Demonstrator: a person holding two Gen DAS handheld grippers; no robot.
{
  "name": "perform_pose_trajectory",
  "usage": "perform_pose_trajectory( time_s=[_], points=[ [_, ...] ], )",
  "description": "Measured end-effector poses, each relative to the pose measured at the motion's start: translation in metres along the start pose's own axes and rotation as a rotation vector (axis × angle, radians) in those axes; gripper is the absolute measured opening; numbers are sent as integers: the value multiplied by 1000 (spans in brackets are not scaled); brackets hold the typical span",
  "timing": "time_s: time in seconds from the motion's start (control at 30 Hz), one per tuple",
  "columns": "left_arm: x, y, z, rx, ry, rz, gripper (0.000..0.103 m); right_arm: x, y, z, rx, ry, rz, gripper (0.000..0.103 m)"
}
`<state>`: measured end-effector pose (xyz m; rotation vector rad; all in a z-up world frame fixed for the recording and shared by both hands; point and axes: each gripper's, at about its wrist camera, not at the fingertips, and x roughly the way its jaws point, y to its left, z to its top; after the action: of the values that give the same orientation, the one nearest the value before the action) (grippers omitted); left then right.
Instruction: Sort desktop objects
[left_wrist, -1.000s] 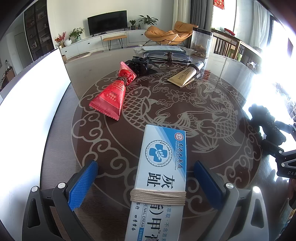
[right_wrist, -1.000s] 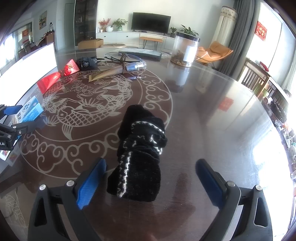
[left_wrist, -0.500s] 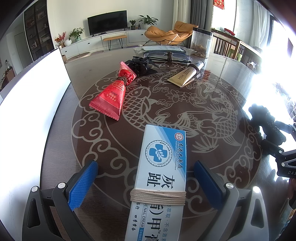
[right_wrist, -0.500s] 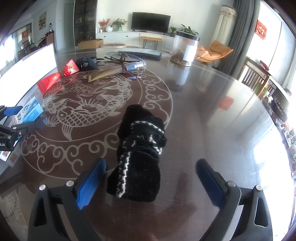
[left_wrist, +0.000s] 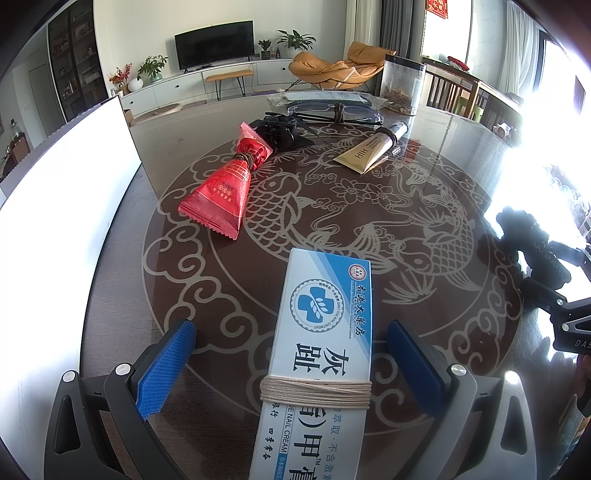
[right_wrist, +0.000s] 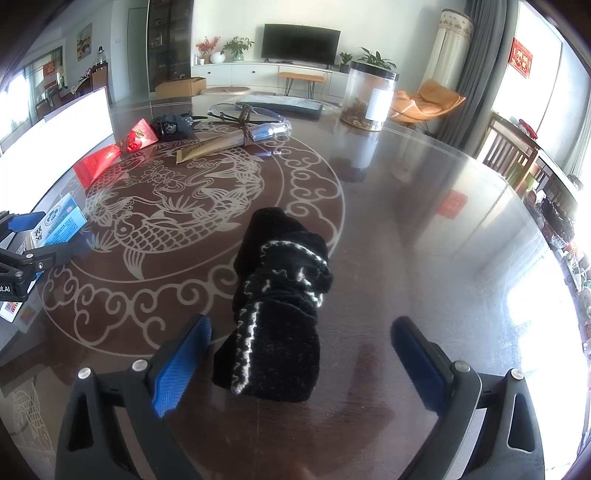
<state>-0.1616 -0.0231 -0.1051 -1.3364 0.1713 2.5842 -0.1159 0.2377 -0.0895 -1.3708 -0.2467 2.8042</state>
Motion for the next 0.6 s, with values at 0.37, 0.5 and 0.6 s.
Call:
perform_pose_trajectory(
  time_s=[0.37,0.5,0.6],
  points=[
    [0,0,0,0,0,0,103,0,-1,0,4,2,3,98],
    [0,0,0,0,0,0,103,1,-1,0,5,2,4,98],
    [0,0,0,0,0,0,103,1,-1,0,7,3,6,98]
  ],
)
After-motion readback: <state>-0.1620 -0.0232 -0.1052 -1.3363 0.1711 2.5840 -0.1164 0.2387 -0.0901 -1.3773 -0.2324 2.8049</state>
